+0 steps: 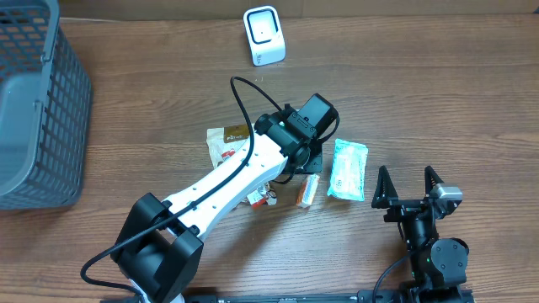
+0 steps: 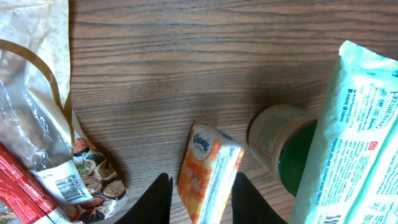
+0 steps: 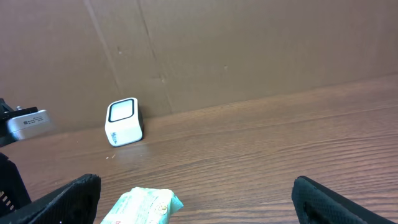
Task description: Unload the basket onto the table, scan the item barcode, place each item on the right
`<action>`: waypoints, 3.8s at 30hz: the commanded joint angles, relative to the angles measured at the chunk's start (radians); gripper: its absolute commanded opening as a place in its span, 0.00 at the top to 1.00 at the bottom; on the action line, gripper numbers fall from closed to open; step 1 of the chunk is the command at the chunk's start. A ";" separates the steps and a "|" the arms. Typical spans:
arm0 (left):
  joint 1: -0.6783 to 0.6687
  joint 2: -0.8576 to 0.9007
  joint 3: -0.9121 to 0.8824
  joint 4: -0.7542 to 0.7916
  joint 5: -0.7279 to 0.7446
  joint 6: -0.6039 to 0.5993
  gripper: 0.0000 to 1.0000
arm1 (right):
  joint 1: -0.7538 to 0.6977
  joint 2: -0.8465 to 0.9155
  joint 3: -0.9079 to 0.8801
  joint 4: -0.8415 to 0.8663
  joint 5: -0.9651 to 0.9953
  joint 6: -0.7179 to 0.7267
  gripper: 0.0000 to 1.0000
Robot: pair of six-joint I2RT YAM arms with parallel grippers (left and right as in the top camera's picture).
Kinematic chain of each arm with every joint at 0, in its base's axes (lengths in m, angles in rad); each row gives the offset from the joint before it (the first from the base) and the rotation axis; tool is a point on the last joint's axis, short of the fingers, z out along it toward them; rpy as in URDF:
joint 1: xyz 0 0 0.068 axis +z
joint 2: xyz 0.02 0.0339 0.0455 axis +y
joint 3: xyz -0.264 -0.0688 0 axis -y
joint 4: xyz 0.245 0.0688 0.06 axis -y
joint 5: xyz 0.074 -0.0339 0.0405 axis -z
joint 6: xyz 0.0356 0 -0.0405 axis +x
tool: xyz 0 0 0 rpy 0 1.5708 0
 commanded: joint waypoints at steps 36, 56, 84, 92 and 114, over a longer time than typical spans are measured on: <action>0.033 0.169 0.171 -0.100 0.212 0.153 0.84 | -0.003 -0.003 -0.010 0.004 0.005 -0.003 0.00; 0.023 0.169 0.171 -0.110 0.198 0.161 0.86 | -0.003 -0.003 -0.010 0.004 0.005 -0.003 0.00; -0.002 0.169 0.171 -0.039 0.243 0.219 0.71 | -0.003 -0.003 -0.010 0.004 0.005 -0.003 0.00; -0.043 0.174 0.170 -0.017 0.223 0.310 0.41 | -0.003 -0.003 -0.010 0.004 0.005 -0.003 0.00; -0.138 0.332 0.170 0.091 0.052 0.242 0.25 | -0.003 -0.003 -0.010 0.004 0.005 -0.003 0.00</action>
